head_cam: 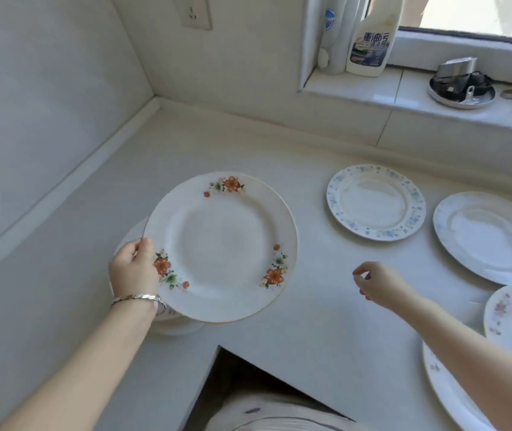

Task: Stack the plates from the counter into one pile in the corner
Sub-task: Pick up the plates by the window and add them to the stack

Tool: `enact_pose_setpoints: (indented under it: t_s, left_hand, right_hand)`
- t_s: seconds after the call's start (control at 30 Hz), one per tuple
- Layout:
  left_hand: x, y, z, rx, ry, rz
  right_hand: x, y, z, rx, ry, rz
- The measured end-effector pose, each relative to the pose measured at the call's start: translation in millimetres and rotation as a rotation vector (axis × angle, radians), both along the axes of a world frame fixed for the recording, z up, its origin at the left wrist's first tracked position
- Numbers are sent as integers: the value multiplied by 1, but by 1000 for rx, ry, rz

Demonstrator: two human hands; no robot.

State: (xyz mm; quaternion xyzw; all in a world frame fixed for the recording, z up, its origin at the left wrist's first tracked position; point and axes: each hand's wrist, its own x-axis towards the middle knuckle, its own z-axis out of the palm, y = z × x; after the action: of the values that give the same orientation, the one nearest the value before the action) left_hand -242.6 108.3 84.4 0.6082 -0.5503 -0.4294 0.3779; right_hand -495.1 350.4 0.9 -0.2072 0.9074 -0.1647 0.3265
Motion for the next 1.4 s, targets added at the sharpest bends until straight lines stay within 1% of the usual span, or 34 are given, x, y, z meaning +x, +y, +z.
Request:
enact_pose_setpoints:
  t_s: [0.1,0.23,0.33,0.43,0.6,0.77,0.9,1.0,1.23,1.3,1.4]
  left_hand:
    - [29,-15,-12,15,-102,112]
    - [54,-22,-30,86,-124,214]
    - [60,-24,-34,105,-148,210]
    - [60,-27,-37,78,-144,184]
    - [69,-36,-48,73,-239,98]
    - [86,-60,-51,89,-603,-137]
    - [90,-73,-48,145,-810,-317]
    - [88,-73,-47,116,-970,-379]
    - [86,-72,-45,33,-1171,-447]
    - [84,-72,-44,55,-1211,-457]
    - [80,-74,-40,149,-1194,-436]
  right_hand:
    - [12,-18,0,-12,-1,55]
    - [23,-33,0,-13,-10,92]
    - [29,-40,1,-6,-3,113]
    - [34,-46,3,7,-5,129]
    - [38,-51,4,22,2,127]
    - [44,-55,2,42,-10,135]
    - [48,-59,0,43,-7,144]
    - [52,-61,-3,46,-20,147]
    - [56,-62,-12,68,-53,121]
    - [57,-60,-16,74,-69,112]
    - [59,-54,-21,73,-100,94]
